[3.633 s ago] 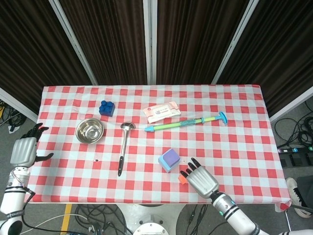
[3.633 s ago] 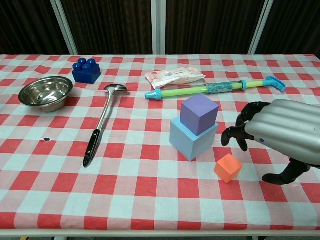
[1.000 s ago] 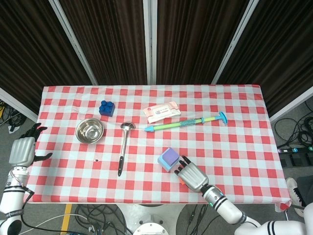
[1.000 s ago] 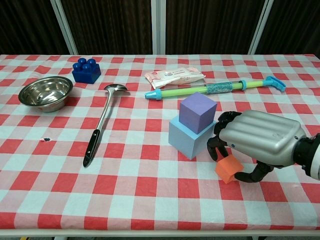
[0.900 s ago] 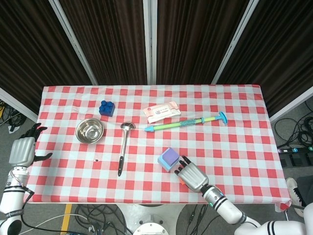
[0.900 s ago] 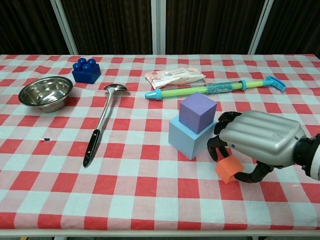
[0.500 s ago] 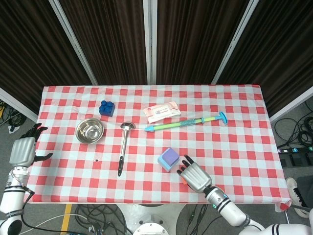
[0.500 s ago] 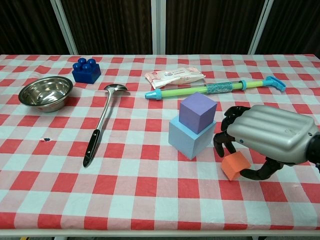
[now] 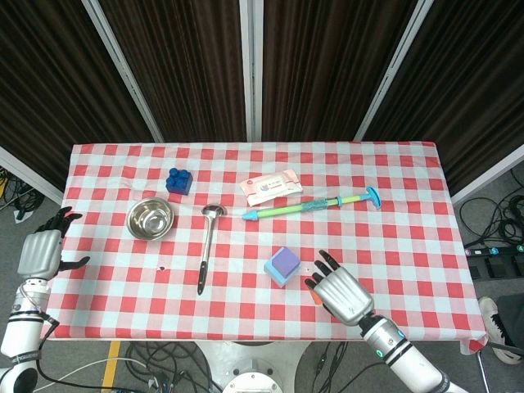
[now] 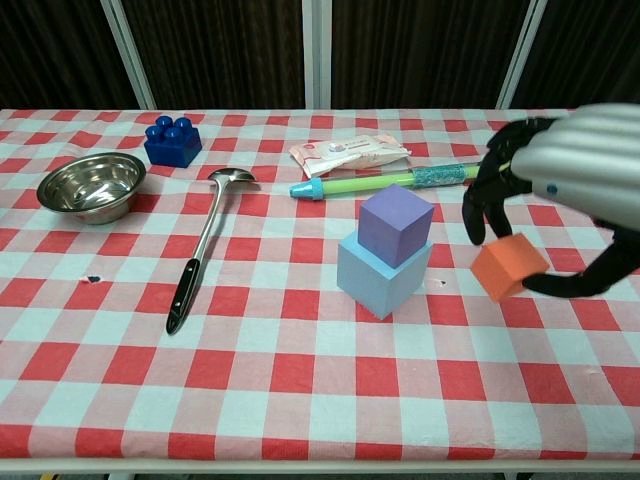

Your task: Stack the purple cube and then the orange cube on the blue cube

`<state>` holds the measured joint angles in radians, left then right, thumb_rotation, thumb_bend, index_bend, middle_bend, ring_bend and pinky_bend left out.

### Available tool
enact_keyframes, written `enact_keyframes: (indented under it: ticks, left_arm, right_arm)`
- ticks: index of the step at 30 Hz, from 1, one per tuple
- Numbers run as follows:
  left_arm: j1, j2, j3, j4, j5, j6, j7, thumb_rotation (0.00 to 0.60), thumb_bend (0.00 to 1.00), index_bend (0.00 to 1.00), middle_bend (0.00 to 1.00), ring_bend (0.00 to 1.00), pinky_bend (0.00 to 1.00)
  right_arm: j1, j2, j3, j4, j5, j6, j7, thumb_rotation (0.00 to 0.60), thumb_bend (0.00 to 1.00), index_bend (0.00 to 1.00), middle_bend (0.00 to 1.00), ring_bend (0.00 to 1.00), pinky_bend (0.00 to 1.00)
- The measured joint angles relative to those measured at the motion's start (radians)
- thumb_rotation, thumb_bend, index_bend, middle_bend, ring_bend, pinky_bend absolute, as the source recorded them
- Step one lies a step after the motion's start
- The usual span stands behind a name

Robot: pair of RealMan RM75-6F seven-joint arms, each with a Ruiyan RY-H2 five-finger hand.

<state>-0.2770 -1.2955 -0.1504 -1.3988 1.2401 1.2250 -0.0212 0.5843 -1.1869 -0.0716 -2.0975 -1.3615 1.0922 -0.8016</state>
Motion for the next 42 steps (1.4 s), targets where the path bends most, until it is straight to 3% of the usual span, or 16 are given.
enact_keyframes:
  ticks: [7,14,20,30,42]
  left_arm:
    - [-0.002,-0.002,-0.001,0.007,-0.008,-0.008,-0.001,0.600,0.05,0.28,0.20,0.22,0.31]
    - [-0.002,-0.001,-0.004,0.012,-0.014,-0.014,-0.011,0.600,0.05,0.28,0.20,0.22,0.31]
    - [-0.003,-0.001,-0.005,0.018,-0.017,-0.021,-0.019,0.600,0.05,0.28,0.20,0.22,0.31]
    - [-0.004,-0.003,-0.006,0.023,-0.023,-0.025,-0.017,0.600,0.05,0.28,0.20,0.22,0.31]
    - [-0.004,-0.007,-0.006,0.030,-0.029,-0.027,-0.010,0.600,0.05,0.28,0.20,0.22,0.31]
  right_arm:
    - [0.082,0.041,0.101,-0.034,0.102,-0.067,0.006,0.600,0.21,0.41,0.49,0.20,0.09]
    - [0.205,0.025,0.185,0.017,0.264,-0.182,0.039,0.600,0.21,0.41,0.49,0.20,0.09]
    - [0.300,0.034,0.239,0.048,0.338,-0.257,0.069,0.600,0.21,0.43,0.49,0.20,0.09]
    - [0.406,0.133,0.242,0.079,0.362,-0.405,0.138,0.600,0.22,0.43,0.49,0.20,0.09]
    - [0.444,0.132,0.217,0.151,0.276,-0.468,0.247,0.600,0.22,0.43,0.49,0.20,0.09]
